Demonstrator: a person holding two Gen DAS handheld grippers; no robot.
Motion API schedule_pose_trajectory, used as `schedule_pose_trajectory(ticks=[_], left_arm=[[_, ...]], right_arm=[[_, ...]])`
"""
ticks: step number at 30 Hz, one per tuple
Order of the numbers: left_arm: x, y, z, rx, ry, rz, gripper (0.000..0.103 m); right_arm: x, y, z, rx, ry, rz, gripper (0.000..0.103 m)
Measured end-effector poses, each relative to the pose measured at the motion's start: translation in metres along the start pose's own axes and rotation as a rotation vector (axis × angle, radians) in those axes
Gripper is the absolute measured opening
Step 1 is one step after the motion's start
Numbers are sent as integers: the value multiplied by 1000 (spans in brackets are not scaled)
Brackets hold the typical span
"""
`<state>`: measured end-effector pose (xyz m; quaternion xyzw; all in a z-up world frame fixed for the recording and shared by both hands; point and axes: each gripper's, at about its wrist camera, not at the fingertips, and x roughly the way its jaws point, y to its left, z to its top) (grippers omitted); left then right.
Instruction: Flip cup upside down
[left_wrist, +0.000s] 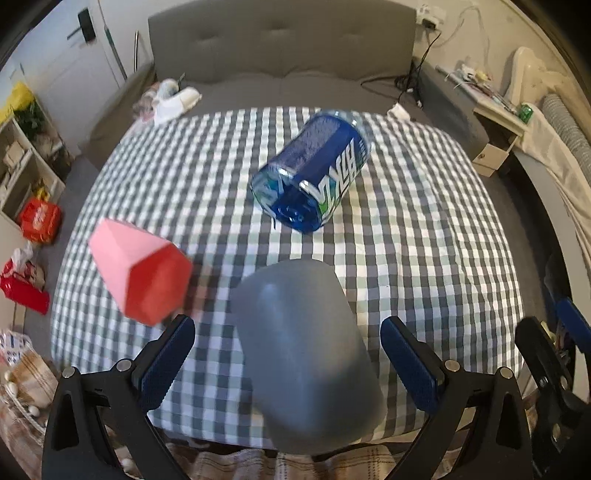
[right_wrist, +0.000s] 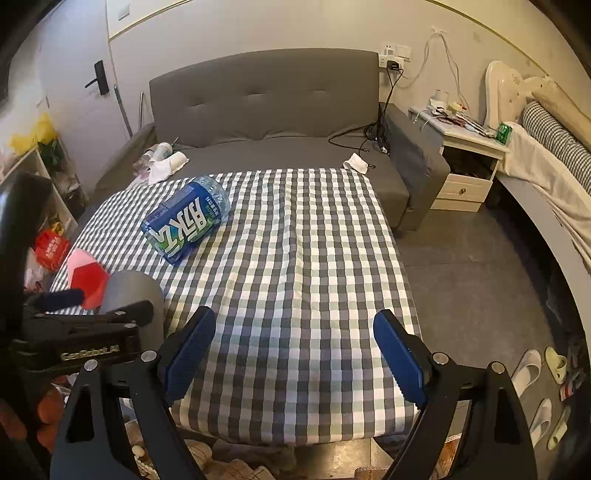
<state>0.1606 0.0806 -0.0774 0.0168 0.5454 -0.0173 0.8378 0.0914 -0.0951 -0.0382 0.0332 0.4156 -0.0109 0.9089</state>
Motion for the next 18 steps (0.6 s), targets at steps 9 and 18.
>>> schedule_pose_trajectory(ticks=[9, 18], left_arm=[[26, -2, 7, -16, 82, -32, 83], [24, 3, 17, -22, 74, -80, 79]], right_arm=[[15, 9, 3, -13, 32, 35, 88], [22, 17, 4, -29, 43, 39, 88]])
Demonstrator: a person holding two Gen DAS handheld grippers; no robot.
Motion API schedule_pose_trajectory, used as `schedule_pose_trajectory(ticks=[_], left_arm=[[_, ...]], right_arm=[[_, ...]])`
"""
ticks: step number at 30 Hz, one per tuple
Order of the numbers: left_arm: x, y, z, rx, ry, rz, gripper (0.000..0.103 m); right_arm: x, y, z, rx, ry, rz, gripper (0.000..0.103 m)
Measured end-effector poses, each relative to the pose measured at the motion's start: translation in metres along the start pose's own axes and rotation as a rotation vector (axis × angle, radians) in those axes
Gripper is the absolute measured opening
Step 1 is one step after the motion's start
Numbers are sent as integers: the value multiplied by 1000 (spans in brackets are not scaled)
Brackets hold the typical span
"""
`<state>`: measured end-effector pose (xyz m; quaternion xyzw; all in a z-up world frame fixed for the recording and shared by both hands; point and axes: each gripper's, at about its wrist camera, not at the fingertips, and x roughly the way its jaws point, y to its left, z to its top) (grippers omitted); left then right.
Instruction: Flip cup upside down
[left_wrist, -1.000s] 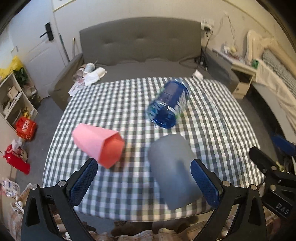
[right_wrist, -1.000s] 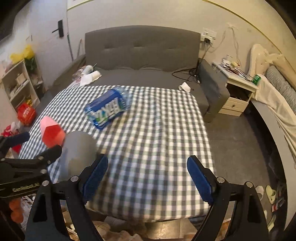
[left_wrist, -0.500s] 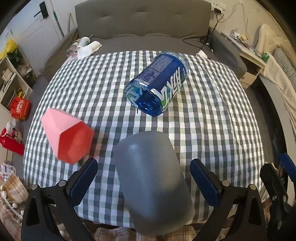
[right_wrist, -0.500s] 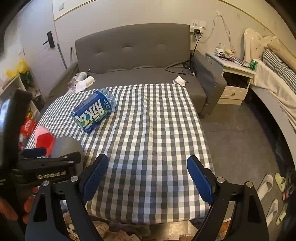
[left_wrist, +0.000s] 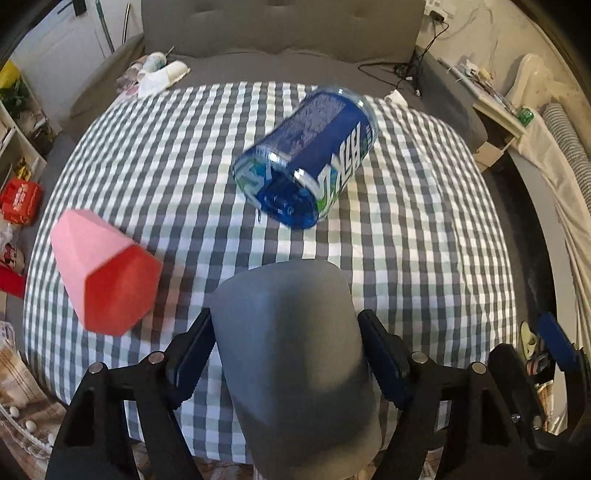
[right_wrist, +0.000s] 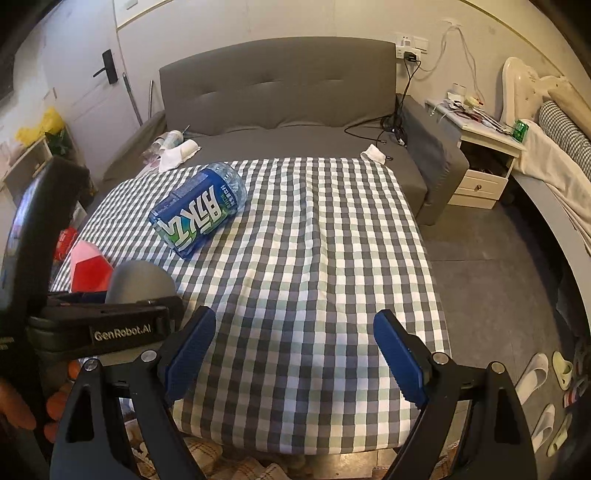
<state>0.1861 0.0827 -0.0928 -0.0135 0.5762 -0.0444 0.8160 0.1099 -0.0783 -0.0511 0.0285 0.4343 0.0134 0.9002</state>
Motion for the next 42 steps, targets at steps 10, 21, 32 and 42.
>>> schedule_pose_trajectory(ticks=[10, 21, 32, 42], left_arm=[[-32, -4, 8, 65, -179, 33, 78], [-34, -2, -10, 124, -412, 55, 75], [-31, -15, -14, 203, -380, 45, 74], [-27, -18, -14, 233, -378, 45, 76]], right_arm=[[-2, -1, -2, 4, -3, -14, 88], [-7, -1, -4, 3, -13, -24, 88], [-5, -4, -4, 15, -9, -28, 88], [-5, -4, -4, 19, -9, -33, 88]])
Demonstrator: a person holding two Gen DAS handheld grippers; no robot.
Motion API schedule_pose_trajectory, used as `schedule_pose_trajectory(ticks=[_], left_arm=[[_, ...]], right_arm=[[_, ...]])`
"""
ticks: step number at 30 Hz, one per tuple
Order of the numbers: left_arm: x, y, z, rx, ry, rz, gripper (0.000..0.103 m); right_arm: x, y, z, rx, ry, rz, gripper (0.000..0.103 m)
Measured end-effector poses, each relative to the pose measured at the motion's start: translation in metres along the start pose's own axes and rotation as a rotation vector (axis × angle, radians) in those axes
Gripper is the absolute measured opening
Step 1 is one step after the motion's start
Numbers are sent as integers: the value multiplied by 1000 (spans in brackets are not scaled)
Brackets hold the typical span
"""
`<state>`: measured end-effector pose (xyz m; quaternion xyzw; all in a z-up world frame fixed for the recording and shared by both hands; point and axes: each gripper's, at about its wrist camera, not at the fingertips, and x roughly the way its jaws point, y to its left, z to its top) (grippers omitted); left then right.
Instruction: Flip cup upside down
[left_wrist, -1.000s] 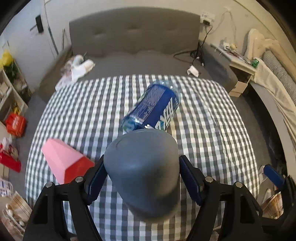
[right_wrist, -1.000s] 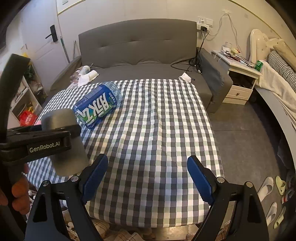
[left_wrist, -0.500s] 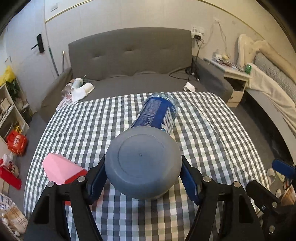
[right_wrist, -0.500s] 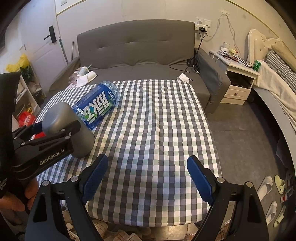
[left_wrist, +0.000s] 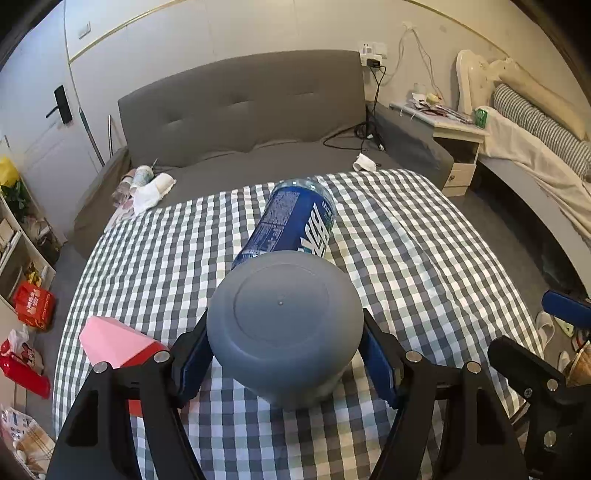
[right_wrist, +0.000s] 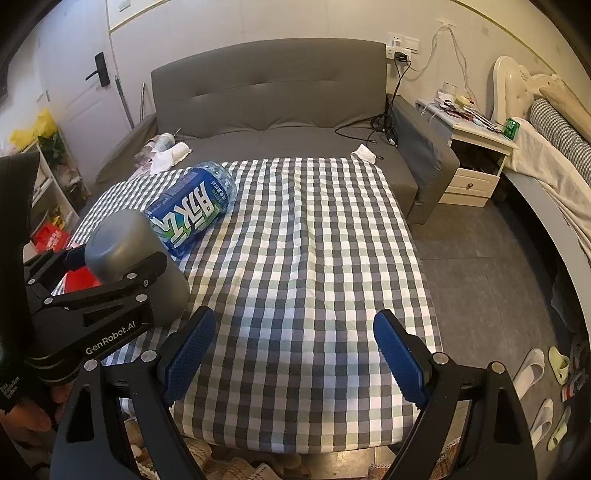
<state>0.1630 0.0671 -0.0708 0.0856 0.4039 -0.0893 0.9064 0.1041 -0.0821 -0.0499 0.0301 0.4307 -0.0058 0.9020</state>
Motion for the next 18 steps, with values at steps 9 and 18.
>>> schedule_pose_trajectory(ticks=[9, 18], left_arm=[[-9, -2, 0, 4, 3, -28, 80], [-48, 4, 6, -29, -81, -53, 80]], right_arm=[[-5, -2, -1, 0, -21, -11, 88], [-40, -6, -6, 21, -134, -18, 88]])
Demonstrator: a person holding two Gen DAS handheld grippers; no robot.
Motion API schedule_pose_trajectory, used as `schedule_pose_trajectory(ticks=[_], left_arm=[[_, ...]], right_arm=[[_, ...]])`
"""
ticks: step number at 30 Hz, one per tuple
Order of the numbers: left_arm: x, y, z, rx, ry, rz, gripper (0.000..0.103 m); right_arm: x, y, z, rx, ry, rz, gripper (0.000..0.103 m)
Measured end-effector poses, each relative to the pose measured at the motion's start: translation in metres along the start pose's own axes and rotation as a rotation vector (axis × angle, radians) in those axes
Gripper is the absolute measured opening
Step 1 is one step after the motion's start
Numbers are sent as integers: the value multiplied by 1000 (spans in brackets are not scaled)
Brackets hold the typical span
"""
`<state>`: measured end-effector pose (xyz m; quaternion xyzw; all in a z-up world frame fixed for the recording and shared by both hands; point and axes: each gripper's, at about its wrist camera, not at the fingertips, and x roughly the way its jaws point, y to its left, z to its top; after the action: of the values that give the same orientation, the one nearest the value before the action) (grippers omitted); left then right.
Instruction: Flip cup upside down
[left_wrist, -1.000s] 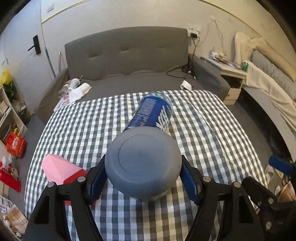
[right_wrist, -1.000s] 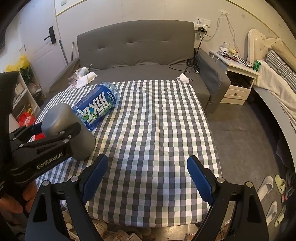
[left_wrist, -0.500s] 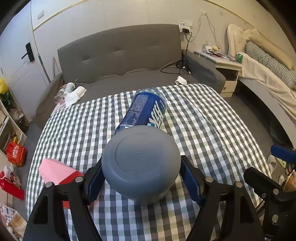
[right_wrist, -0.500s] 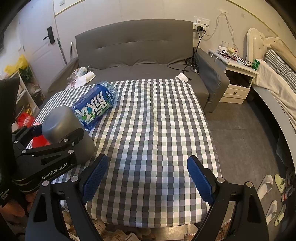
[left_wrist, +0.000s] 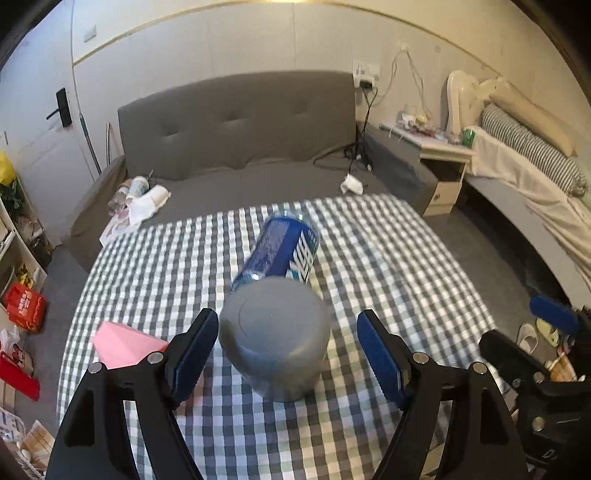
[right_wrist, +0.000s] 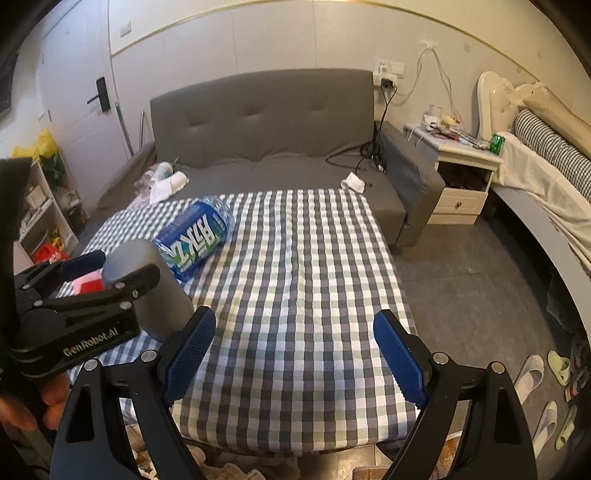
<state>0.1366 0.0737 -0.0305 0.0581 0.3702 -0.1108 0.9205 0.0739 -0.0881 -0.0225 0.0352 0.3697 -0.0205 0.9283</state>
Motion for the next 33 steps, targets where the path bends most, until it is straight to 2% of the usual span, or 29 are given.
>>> schedule_pose_trajectory(ticks=[8, 15, 27, 30, 33], left_arm=[[-45, 7, 3, -31, -99, -21, 80], [-73, 20, -5, -67, -143, -25, 80], [-103, 58, -52, -84, -177, 7, 81], [-105, 68, -65, -96, -177, 30, 95], [-111, 75, -75, -115, -208, 38, 98]], right_arm=[[-37, 9, -6, -8, -92, 9, 88], [-65, 18, -17, -22, -143, 20, 88], [-87, 51, -29, -84, -200, 60, 88], [-84, 60, -32, -101, -195, 60, 88], [-79, 63, -35, -104, -185, 59, 94]])
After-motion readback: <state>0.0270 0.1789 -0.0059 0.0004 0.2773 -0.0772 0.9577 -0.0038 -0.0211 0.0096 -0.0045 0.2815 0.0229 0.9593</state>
